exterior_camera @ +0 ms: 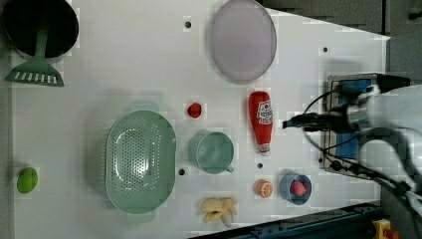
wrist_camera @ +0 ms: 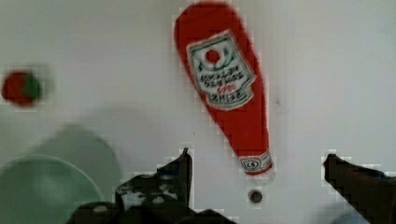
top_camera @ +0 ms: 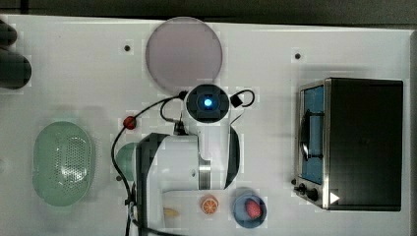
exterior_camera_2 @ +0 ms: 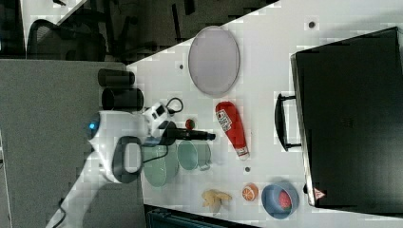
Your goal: Pick Ketchup from the table and place it in strainer.
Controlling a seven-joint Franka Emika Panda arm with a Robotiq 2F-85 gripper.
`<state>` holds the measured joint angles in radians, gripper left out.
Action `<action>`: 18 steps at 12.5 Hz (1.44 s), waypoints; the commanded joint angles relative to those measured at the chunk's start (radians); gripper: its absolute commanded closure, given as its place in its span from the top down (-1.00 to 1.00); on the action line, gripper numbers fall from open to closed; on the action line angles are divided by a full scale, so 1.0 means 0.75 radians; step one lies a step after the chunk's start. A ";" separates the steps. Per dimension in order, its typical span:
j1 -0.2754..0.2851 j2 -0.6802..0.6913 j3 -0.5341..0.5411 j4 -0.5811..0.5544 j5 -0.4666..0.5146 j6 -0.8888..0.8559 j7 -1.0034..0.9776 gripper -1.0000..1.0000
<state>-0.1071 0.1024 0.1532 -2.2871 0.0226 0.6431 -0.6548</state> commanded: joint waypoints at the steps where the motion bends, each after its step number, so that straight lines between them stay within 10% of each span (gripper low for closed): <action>1: -0.010 -0.035 -0.006 -0.073 0.010 0.224 -0.373 1.00; 13: -0.001 0.385 -0.006 -0.137 0.010 0.669 -0.373 1.00; 18: 0.000 0.369 -0.006 -0.137 0.010 0.714 -0.361 0.25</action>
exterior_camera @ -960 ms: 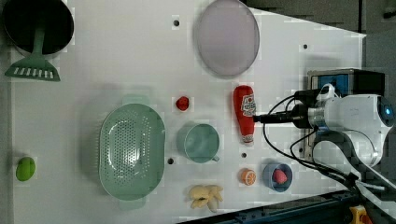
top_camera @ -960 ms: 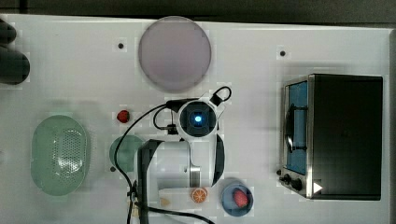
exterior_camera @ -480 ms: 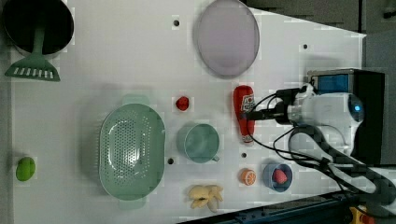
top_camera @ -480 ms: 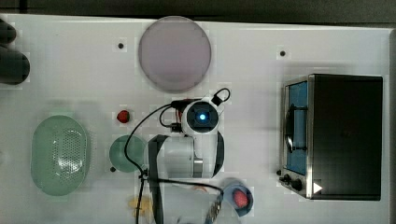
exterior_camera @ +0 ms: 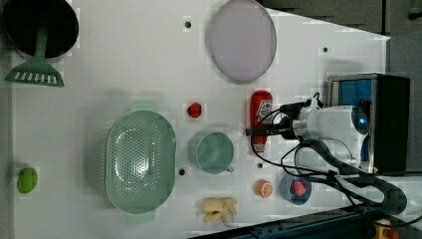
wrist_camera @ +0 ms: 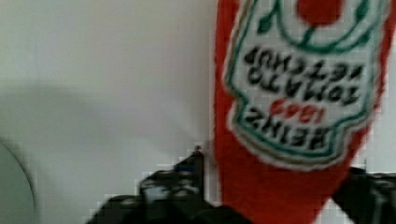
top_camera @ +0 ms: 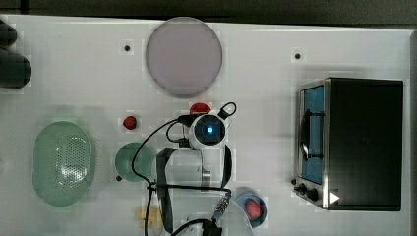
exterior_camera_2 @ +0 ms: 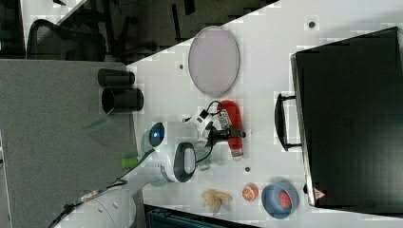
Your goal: Pick Ketchup from the table and place it in strainer.
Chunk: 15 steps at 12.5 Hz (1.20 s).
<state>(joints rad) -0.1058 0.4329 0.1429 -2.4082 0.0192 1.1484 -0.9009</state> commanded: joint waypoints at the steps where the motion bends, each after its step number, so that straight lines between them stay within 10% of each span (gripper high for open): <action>1: -0.002 -0.100 0.008 0.025 0.015 0.038 -0.018 0.25; 15: 0.094 -0.627 0.397 0.280 0.016 -0.713 0.704 0.25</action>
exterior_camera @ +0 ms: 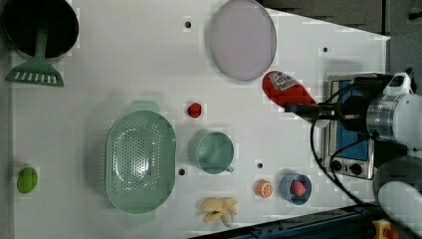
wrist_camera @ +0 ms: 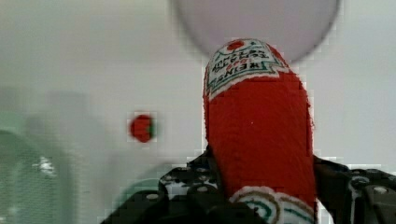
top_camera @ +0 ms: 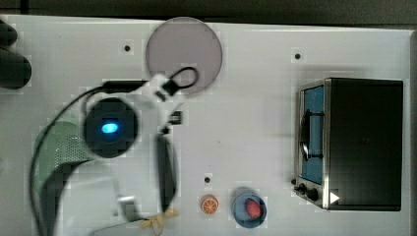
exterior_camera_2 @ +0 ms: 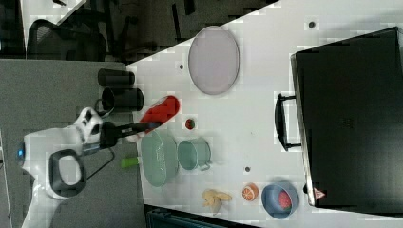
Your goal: Pick Ketchup from the table and place it in strainer.
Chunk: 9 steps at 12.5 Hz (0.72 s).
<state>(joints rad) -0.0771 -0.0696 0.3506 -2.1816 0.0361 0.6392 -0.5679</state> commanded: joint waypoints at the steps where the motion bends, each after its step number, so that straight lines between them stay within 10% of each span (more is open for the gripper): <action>1: 0.065 0.053 0.173 -0.012 -0.006 -0.033 0.366 0.25; 9: 0.126 0.368 0.475 0.005 -0.011 0.339 0.928 0.25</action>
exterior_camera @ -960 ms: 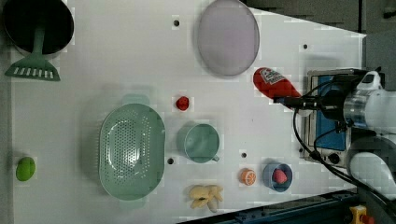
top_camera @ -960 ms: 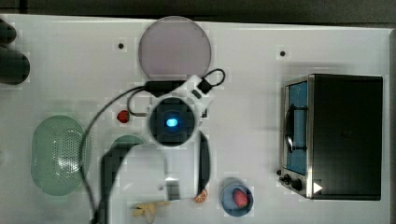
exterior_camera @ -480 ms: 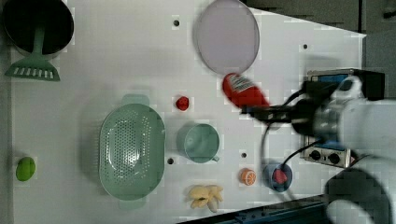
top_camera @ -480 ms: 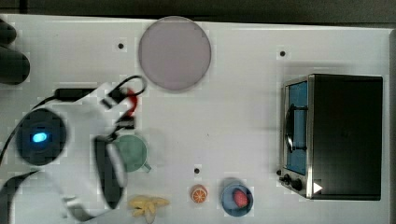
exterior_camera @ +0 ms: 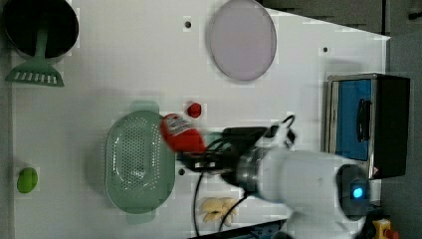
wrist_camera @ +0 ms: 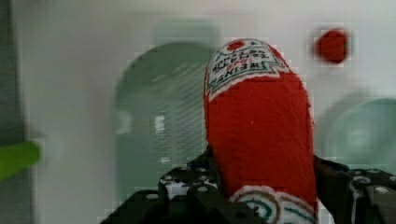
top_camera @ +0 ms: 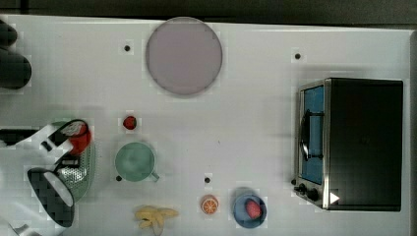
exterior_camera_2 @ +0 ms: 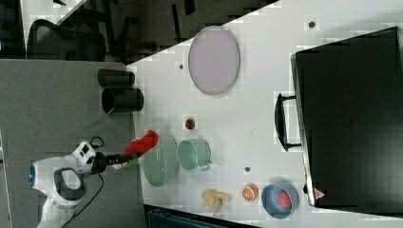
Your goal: Pick Ketchup from the table and place it in strainer.
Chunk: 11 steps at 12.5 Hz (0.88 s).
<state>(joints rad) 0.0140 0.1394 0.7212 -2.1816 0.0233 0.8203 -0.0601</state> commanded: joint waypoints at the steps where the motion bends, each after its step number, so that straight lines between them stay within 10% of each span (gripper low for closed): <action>1: 0.017 0.146 -0.016 0.005 0.005 0.165 0.271 0.25; 5: 0.040 0.339 -0.027 0.005 -0.102 0.291 0.277 1.00; 11: -0.044 0.130 -0.035 0.014 -0.100 0.127 0.397 1.00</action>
<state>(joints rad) 0.0179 0.3418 0.6763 -2.2148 -0.0497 0.9316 0.1724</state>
